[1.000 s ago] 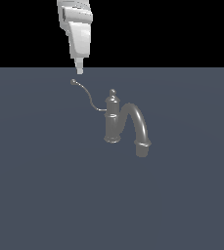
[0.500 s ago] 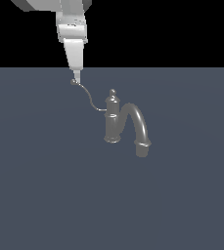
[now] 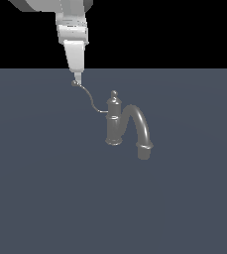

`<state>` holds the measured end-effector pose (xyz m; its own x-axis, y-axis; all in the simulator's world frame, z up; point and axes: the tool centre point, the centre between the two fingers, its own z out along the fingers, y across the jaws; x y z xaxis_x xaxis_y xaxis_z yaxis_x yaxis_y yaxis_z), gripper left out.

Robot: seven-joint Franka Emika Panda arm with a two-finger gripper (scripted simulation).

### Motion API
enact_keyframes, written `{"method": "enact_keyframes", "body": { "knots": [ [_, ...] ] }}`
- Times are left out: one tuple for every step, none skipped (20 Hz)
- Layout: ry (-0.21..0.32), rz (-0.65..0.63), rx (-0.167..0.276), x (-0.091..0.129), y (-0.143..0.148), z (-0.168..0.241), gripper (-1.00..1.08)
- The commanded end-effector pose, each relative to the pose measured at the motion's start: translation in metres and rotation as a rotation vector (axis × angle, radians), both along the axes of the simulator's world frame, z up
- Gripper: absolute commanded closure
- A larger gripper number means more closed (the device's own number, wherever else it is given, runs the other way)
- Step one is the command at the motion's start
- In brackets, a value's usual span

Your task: Turn on the faucet by rotating a designated handle.

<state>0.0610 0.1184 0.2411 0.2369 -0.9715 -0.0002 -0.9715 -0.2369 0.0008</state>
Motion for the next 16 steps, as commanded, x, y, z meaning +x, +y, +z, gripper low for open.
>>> {"method": "enact_keyframes", "body": {
  "knots": [
    [0.000, 0.000, 0.000, -0.006, -0.002, 0.000, 1.08],
    [0.000, 0.000, 0.000, -0.009, -0.002, 0.000, 1.08],
    [0.000, 0.000, 0.000, -0.012, -0.003, 0.000, 1.08],
    [0.000, 0.000, 0.000, -0.014, -0.004, 0.000, 1.08],
    [0.000, 0.000, 0.000, -0.017, -0.004, 0.000, 1.08],
    [0.000, 0.000, 0.000, -0.020, -0.005, 0.000, 1.08],
    [0.000, 0.000, 0.000, -0.022, -0.006, 0.000, 1.08],
    [0.000, 0.000, 0.000, -0.025, -0.006, 0.000, 1.08],
    [0.000, 0.000, 0.000, -0.028, -0.007, 0.000, 1.08],
    [0.000, 0.000, 0.000, -0.031, -0.008, 0.000, 1.08],
    [0.000, 0.000, 0.000, -0.033, -0.009, 0.000, 1.08],
    [0.000, 0.000, 0.000, -0.036, -0.009, 0.000, 1.08],
    [0.000, 0.000, 0.000, -0.039, -0.010, 0.000, 1.08],
    [0.000, 0.000, 0.000, -0.042, -0.011, 0.000, 1.08],
    [0.000, 0.000, 0.000, -0.045, -0.012, 0.000, 1.08],
    [-0.001, -0.001, 0.000, -0.047, -0.013, 0.000, 1.08]
  ]
}}
